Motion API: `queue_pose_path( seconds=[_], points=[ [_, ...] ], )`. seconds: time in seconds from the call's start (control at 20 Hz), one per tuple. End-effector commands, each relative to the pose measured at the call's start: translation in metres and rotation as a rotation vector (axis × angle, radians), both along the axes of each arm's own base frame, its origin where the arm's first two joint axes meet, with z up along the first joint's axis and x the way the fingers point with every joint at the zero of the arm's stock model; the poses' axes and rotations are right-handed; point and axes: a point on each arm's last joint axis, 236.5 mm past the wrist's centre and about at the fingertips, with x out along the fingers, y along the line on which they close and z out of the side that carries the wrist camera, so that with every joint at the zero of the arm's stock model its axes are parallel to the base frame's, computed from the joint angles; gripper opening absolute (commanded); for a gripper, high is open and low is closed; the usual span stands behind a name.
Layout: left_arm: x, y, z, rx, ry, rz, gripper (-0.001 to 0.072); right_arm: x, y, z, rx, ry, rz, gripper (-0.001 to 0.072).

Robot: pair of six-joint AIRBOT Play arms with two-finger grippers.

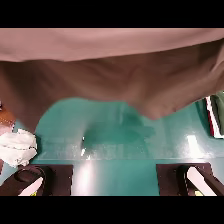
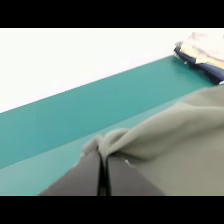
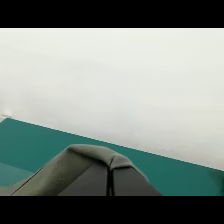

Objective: Fold the shirts.

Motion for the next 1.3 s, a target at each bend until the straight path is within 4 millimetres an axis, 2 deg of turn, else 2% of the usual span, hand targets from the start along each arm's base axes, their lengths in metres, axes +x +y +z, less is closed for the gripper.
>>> queue_pose_path(
  seconds=[0.0, 0.1, 0.15, 0.2, 0.25, 0.35, 0.45, 0.5, 0.6, 0.7, 0.75, 0.8, 0.85, 0.9, 1.0, 1.1, 1.15, 1.25],
  points=[
    [0.031, 0.002, -0.042, 0.043, 0.116, 0.044, 0.0024, 0.028, -0.014, -0.020, 0.075, 0.121, 0.021, 0.0015],
    [0.080, 0.002, -0.118, 0.131, 0.309, 0.093, 0.0024, 0.071, -0.024, -0.077, 0.158, 0.293, 0.060, 0.0015],
    [0.102, -0.002, -0.162, 0.172, 0.414, 0.100, 0.0024, 0.093, -0.025, -0.116, 0.181, 0.403, 0.070, 0.0015],
    [0.123, -0.007, -0.211, 0.211, 0.526, 0.098, 0.0024, 0.114, -0.025, -0.165, 0.181, 0.537, 0.066, 0.0015],
    [0.140, -0.012, -0.260, 0.245, 0.630, 0.096, 0.0024, 0.133, -0.020, -0.215, 0.161, 0.669, 0.071, 0.0015],
    [0.170, -0.020, -0.341, 0.298, 0.768, 0.091, 0.0025, 0.165, -0.004, -0.296, 0.129, 0.855, 0.092, 0.0015],
    [0.202, -0.016, -0.394, 0.295, 0.838, 0.123, 0.0025, 0.198, 0.015, -0.350, 0.136, 0.920, 0.105, 0.0016],
    [0.216, -0.010, -0.412, 0.269, 0.865, 0.157, 0.0025, 0.214, 0.021, -0.368, 0.141, 0.923, 0.098, 0.0016],
    [0.238, 0.006, -0.438, 0.200, 0.901, 0.224, 0.0025, 0.242, 0.031, -0.393, 0.155, 0.910, 0.091, 0.0017],
    [0.247, 0.015, -0.450, 0.157, 0.919, 0.246, 0.0026, 0.264, 0.037, -0.403, 0.164, 0.878, 0.082, 0.0018],
    [0.250, 0.022, -0.451, 0.151, 0.918, 0.260, 0.0100, 0.274, 0.037, -0.403, 0.168, 0.858, 0.075, 0.0019],
    [0.252, 0.028, -0.450, 0.143, 0.913, 0.272, 0.0407, 0.281, 0.037, -0.402, 0.172, 0.845, 0.072, 0.0043],
    [0.252, 0.035, -0.449, 0.135, 0.921, 0.284, 0.0571, 0.284, 0.037, -0.401, 0.168, 0.845, 0.077, 0.0238],
    [0.248, 0.044, -0.450, 0.134, 0.945, 0.297, 0.0571, 0.284, 0.034, -0.399, 0.166, 0.853, 0.081, 0.0350],
    [0.231, 0.064, -0.455, 0.147, 1.021, 0.319, 0.0571, 0.269, 0.027, -0.394, 0.149, 0.903, 0.100, 0.0334],
    [0.207, 0.085, -0.461, 0.166, 1.119, 0.331, 0.0549, 0.241, 0.019, -0.395, 0.108, 0.983, 0.139, 0.0304],
    [0.195, 0.088, -0.464, 0.151, 1.166, 0.314, 0.0462, 0.222, 0.017, -0.398, 0.082, 1.044, 0.174, 0.0304],
    [0.171, 0.071, -0.474, 0.071, 1.221, 0.210, 0.0430, 0.184, 0.026, -0.402, 0.085, 1.153, 0.284, 0.0304]
  ],
)
